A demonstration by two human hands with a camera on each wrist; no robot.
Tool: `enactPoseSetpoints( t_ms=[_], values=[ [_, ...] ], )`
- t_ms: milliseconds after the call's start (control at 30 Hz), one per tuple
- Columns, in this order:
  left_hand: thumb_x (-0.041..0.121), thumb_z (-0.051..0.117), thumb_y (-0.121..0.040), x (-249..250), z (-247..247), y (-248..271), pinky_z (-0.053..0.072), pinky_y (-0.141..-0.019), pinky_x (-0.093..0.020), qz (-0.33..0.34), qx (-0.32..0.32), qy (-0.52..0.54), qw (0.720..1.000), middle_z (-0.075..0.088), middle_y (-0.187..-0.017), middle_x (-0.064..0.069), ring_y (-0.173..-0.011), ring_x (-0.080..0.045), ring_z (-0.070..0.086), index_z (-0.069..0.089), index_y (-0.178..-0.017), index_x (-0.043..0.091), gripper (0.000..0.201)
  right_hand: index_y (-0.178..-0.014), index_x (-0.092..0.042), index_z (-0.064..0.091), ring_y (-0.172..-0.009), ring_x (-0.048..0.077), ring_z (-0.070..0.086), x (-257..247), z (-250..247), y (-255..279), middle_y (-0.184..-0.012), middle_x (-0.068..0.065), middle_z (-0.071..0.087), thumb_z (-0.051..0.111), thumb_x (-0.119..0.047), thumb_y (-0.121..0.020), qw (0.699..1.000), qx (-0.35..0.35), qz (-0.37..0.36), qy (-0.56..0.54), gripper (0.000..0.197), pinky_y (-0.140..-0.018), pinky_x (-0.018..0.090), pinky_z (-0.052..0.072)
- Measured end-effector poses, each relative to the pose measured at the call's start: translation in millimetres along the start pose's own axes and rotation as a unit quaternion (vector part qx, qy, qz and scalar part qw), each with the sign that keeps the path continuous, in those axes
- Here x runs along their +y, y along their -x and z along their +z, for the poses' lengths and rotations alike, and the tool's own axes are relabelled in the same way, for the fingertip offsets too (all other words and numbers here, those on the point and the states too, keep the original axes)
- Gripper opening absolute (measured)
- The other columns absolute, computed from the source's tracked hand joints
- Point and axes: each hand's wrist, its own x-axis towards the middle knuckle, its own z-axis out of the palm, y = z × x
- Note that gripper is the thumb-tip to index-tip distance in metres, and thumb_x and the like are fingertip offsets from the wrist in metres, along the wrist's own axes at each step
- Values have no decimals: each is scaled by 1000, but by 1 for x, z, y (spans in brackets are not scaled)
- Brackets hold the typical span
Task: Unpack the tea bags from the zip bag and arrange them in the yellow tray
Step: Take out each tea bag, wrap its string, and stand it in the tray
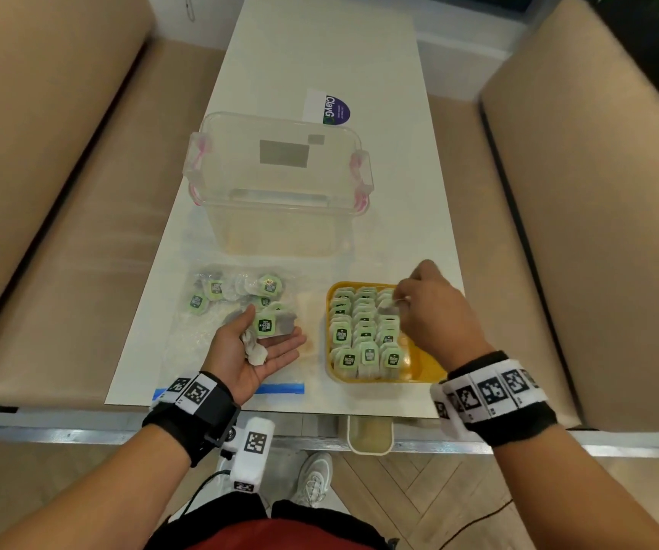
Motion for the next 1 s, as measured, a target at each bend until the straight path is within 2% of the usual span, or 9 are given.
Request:
enactPoseSetpoints(
  t_ms=[100, 200, 400, 600, 700, 867, 1000],
  values=[
    [46, 46, -102, -2, -3, -2, 55, -88, -53, -1, 3, 6, 1000, 64, -122, -34, -109, -43, 68, 59, -124, -3, 55, -94, -14, 71, -85, 23, 58, 32, -11, -12, -99, 6, 60, 64, -19, -88, 996, -63, 57, 20, 11, -70, 31, 48],
    [44, 46, -102, -4, -5, -2, 54, -88, -55, 2, 6, 6, 1000, 65, -120, -34, -109, -43, 68, 60, -121, 1, 49, -97, -13, 70, -85, 21, 58, 48, -13, -17, -98, 7, 67, 59, -9, -87, 994, -76, 84, -4, 15, -69, 31, 48],
    [44, 46, -102, -7, -8, -1, 54, -86, -56, 8, 18, 9, 1000, 66, -119, -34, -107, -43, 68, 58, -125, 4, 47, -99, -15, 68, -90, 23, 59, 55, 2, -26, -100, 5, 64, 63, -25, -89, 994, -73, 75, 13, 15, -77, 36, 52],
    [43, 43, -103, -10, -8, 3, 54, -86, -54, 24, 18, 2, 1000, 68, -117, -31, -106, -41, 69, 62, -117, 6, 44, -102, -15, 70, -91, 25, 58, 56, 20, -37, -105, 5, 53, 63, -33, -91, 995, -63, 40, 62, 22, -69, 30, 43],
    [45, 44, -103, -11, -8, 5, 55, -86, -53, 21, 18, 7, 1000, 66, -120, -31, -106, -42, 69, 59, -127, 5, 49, -101, -15, 71, -92, 24, 58, 55, 25, -40, -106, 5, 51, 70, -40, -86, 995, -55, 30, 76, 29, -68, 29, 44],
    [44, 45, -103, -13, -10, 8, 54, -88, -54, 24, 16, 10, 1000, 66, -122, -31, -110, -42, 68, 53, -138, 9, 50, -101, -14, 73, -100, 26, 54, 52, 26, -42, -109, 8, 48, 70, -35, -87, 995, -61, 38, 64, 26, -76, 34, 51],
    [44, 45, -102, -13, -11, 9, 54, -88, -54, 31, 17, 8, 999, 67, -122, -28, -111, -42, 67, 51, -142, 7, 54, -100, -14, 74, -105, 27, 52, 51, 27, -42, -111, 9, 46, 68, -26, -88, 996, -62, 59, 37, 19, -84, 40, 53]
  ],
)
